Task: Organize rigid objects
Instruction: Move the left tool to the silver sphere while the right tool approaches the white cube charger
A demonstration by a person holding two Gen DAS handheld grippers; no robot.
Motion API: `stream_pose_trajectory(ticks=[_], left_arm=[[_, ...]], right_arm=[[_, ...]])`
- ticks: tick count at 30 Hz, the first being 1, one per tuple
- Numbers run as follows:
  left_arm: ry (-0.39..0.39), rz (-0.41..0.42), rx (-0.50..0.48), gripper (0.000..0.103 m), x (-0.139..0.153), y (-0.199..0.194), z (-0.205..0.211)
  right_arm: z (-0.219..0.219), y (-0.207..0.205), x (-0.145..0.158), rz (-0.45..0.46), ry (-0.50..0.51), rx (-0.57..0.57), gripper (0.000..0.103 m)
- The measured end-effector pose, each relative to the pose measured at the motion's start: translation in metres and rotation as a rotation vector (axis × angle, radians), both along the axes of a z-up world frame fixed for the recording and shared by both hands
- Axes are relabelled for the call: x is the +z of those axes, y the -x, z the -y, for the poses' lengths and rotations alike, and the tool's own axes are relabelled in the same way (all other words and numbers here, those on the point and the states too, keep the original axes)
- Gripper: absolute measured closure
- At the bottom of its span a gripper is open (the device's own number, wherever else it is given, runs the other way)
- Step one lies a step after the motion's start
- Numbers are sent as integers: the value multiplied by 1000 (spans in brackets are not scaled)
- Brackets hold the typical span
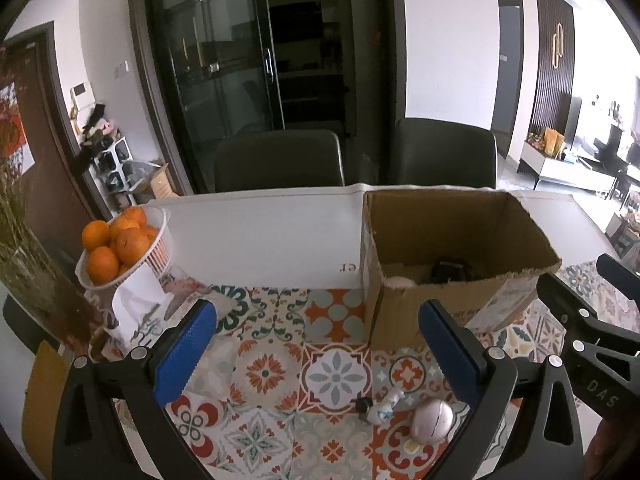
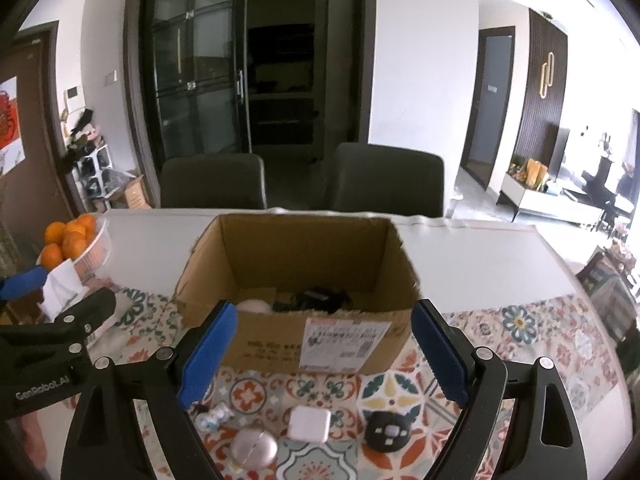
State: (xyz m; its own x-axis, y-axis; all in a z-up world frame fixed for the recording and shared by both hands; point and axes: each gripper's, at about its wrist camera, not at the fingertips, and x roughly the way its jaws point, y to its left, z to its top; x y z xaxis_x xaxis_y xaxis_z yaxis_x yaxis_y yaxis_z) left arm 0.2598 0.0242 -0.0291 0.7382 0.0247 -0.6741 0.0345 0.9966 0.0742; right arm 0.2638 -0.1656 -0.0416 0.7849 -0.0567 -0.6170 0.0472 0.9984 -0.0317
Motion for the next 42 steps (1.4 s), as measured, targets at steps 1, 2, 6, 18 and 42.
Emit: stream_pose_trajectory(ticks=[1, 2, 6, 18, 42], left_arm=[[-4, -5, 0, 0, -3, 1, 0], [-6, -9, -2, 0, -6, 3, 0], [-10, -28, -2, 0, -16, 10, -3], [-17, -135, -23, 0, -61, 22, -5], [-91, -286, -35, 1, -129, 0, 5]], right_arm=[[-1, 1, -3, -5, 1, 3, 14], [-3, 2, -7, -14, 3, 8, 14], [-6, 6, -20, -38, -5, 17, 15], [-11, 15, -64, -137, -7, 60, 20], [-6, -11, -151, -359, -89, 76, 36]])
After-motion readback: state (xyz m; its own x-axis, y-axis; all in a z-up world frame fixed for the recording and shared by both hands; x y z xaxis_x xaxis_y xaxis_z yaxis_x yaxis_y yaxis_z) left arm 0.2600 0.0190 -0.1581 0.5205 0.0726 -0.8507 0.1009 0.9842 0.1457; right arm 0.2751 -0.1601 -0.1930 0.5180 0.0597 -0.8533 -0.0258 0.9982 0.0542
